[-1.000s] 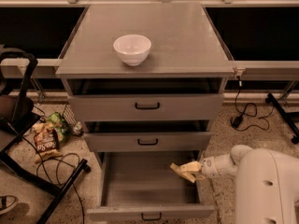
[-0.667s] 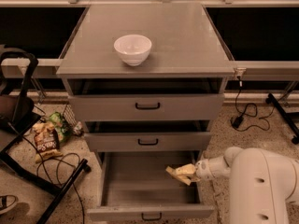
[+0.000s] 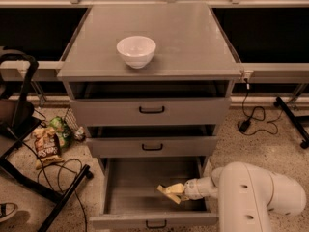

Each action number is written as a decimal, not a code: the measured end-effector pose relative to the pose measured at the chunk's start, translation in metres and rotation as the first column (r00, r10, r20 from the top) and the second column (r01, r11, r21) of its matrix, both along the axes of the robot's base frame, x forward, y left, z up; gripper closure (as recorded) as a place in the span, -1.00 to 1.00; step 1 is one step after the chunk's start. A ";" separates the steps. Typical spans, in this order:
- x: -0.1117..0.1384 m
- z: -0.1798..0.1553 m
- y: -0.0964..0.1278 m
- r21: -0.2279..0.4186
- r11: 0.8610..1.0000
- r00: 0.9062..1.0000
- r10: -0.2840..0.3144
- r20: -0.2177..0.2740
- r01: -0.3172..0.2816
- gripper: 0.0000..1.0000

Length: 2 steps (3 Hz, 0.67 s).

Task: Place sponge into bottom drawer

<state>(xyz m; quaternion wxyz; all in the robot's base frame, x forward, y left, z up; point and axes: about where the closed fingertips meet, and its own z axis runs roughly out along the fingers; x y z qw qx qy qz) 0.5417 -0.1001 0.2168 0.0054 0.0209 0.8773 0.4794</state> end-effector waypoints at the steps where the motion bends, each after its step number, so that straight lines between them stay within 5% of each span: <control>1: -0.006 -0.027 0.009 0.012 0.999 0.999 -0.040 -0.018 0.040 1.00; 2: -0.007 -0.028 0.010 0.012 0.999 0.999 -0.039 -0.020 0.039 0.63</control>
Offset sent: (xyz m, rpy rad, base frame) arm -0.0051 0.0081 -0.0235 0.0109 0.0147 -0.0348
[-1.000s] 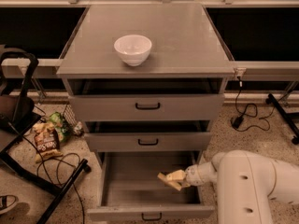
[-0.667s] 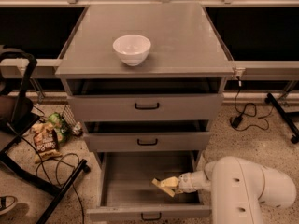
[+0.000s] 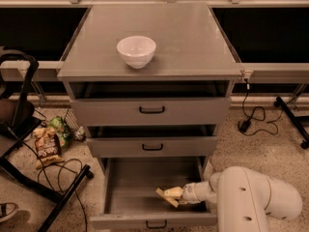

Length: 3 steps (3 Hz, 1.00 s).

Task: Place sponge into bottom drawer

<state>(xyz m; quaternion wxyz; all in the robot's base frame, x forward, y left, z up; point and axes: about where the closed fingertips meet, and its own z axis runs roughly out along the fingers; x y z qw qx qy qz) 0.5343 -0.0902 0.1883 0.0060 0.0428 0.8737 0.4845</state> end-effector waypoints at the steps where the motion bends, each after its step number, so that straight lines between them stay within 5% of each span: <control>1: 0.000 0.000 0.000 0.000 1.000 1.000 0.000 0.000 0.000 0.15; 3: 0.000 0.000 0.000 0.000 1.000 1.000 0.000 0.000 0.000 -0.77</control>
Offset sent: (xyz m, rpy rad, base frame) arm 0.0000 0.0000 0.0000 0.0000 0.0000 0.0000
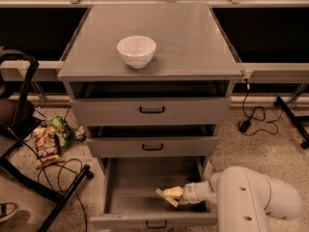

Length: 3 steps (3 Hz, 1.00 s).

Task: Place sponge into bottom drawer

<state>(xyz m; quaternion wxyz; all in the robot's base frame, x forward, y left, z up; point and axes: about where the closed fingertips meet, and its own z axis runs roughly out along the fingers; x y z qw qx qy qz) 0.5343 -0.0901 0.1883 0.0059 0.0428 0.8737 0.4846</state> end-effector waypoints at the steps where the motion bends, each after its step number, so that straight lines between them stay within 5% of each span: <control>1: 0.000 0.000 0.000 0.000 1.000 1.000 0.000 0.000 0.000 -1.00; 3: 0.000 0.014 -0.001 0.022 1.000 1.000 0.004 0.023 -0.004 -1.00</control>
Offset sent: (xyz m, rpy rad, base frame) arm 0.0000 0.0000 0.0000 0.0000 0.0000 0.0000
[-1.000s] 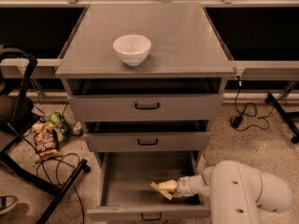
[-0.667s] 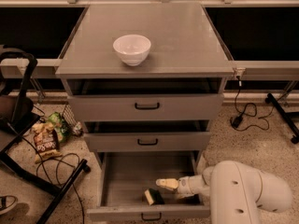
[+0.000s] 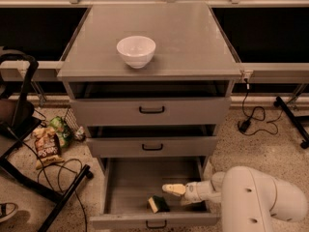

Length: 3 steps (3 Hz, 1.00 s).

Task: Place sponge into bottom drawer

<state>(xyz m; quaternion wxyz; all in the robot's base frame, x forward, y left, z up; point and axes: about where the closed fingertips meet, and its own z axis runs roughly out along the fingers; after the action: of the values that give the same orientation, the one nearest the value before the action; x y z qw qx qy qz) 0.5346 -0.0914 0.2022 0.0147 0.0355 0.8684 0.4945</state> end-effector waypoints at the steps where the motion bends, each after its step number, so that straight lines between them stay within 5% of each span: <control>1: -0.004 0.044 -0.023 -0.005 1.000 0.993 -0.009 0.121 0.010 -1.00; 2: -0.035 0.111 -0.067 -0.032 0.999 0.974 -0.002 0.229 0.010 -1.00; 3: -0.090 0.173 -0.088 -0.099 0.993 0.966 0.089 0.242 -0.066 -1.00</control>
Offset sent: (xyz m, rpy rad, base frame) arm -0.0951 -0.1223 0.2823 -0.0897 -0.3955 0.0712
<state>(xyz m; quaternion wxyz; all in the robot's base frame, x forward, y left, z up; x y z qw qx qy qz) 0.4446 -0.1790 0.3752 0.1046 -0.0608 0.8819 0.4557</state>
